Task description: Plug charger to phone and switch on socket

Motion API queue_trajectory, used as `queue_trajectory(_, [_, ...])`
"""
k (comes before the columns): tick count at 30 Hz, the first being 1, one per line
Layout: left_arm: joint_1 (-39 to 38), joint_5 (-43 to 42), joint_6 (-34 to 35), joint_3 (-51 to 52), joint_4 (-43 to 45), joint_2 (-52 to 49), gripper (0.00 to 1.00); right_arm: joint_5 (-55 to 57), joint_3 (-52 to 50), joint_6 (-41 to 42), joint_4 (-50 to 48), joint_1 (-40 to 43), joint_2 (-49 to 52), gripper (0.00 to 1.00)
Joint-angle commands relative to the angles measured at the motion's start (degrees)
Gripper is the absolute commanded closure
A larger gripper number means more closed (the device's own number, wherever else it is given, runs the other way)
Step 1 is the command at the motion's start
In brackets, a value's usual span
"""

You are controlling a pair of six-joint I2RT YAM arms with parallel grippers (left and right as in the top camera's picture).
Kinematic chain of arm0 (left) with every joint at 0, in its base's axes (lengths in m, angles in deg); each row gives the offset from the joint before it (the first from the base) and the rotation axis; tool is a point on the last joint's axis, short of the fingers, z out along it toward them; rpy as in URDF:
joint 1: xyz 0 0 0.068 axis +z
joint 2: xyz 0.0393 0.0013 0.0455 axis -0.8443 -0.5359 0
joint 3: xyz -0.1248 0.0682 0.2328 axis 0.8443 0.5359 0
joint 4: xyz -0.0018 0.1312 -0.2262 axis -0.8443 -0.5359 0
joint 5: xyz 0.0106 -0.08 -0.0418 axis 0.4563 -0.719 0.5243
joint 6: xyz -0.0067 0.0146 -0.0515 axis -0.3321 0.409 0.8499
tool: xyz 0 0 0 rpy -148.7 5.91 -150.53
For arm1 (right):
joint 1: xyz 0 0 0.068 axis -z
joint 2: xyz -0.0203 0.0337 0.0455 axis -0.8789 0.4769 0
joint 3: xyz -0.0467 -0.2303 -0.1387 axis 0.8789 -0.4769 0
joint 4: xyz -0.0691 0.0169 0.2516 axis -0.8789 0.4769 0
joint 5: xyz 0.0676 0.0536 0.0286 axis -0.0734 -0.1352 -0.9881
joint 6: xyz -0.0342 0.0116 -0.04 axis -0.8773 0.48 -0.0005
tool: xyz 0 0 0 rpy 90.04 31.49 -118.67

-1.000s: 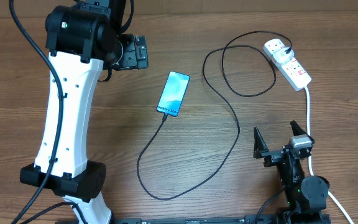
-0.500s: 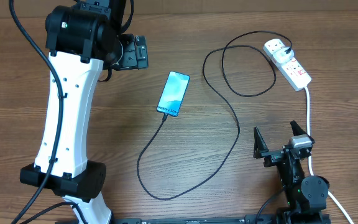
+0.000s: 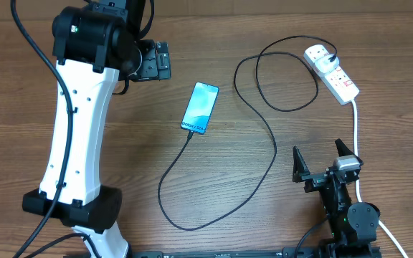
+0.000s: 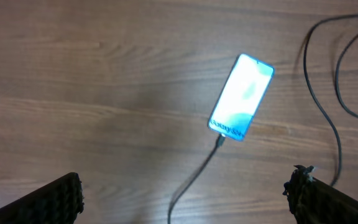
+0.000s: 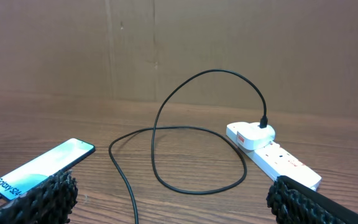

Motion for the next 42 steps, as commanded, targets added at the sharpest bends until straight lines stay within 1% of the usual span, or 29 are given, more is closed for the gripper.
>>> queue_trajectory(1, [0.22, -1.57, 2.99, 4.50, 0.70, 5.66, 0.00, 0.55, -0.57, -0.26, -0.24, -0.31, -0.57, 0.00])
queue_trajectory(4, [0.22, -1.16, 2.97, 13.57, 4.52, 11.39, 0.00, 0.55, -0.57, -0.24, -0.22, -0.31, -0.57, 0.00])
queue_trajectory(9, [0.24, -0.98, 2.89, 28.48, 13.44, 20.55, 0.00, 0.57, -0.57, -0.24, -0.24, -0.31, -0.57, 0.00])
queue_trajectory(11, [0.24, -0.90, 2.91, 31.85, 14.38, 22.99, 0.00, 0.55, -0.57, -0.24, -0.24, -0.31, -0.57, 0.00])
queue_trajectory(14, [0.24, -0.79, 2.67, 35.47, 14.10, 26.14, 0.01, 0.57, -0.57, -0.26, -0.24, -0.31, -0.57, 0.00])
queue_trajectory(16, [0.24, 1.07, 2.71, 37.03, 14.12, 27.85, 0.00, 0.57, -0.57, -0.24, -0.24, -0.31, -0.57, 0.00])
queue_trajectory(20, [0.26, 2.01, 2.71, 39.69, 14.73, 30.93, 0.00, 0.55, -0.57, -0.26, -0.22, -0.31, -0.57, 0.00])
queue_trajectory(27, [1.01, 1.79, 2.60, 48.94, 22.56, 36.15, 0.00, 0.55, -0.57, -0.24, -0.24, -0.31, -0.57, 0.00])
queue_trajectory(32, [2.43, -0.20, -0.79, 56.89, 27.80, 40.39, 0.00, 0.55, -0.57, -0.26, -0.24, -0.31, -0.57, 0.00])
queue_trajectory(37, [5.51, -3.50, -2.78, 64.50, 32.44, 46.03, 0.00, 0.57, -0.57, -0.24, -0.24, -0.31, -0.57, 0.00])
queue_trajectory(42, [9.38, -6.38, -4.55, 69.92, 33.07, 52.26, 0.00, 0.57, -0.57, -0.24, -0.24, -0.31, -0.57, 0.00])
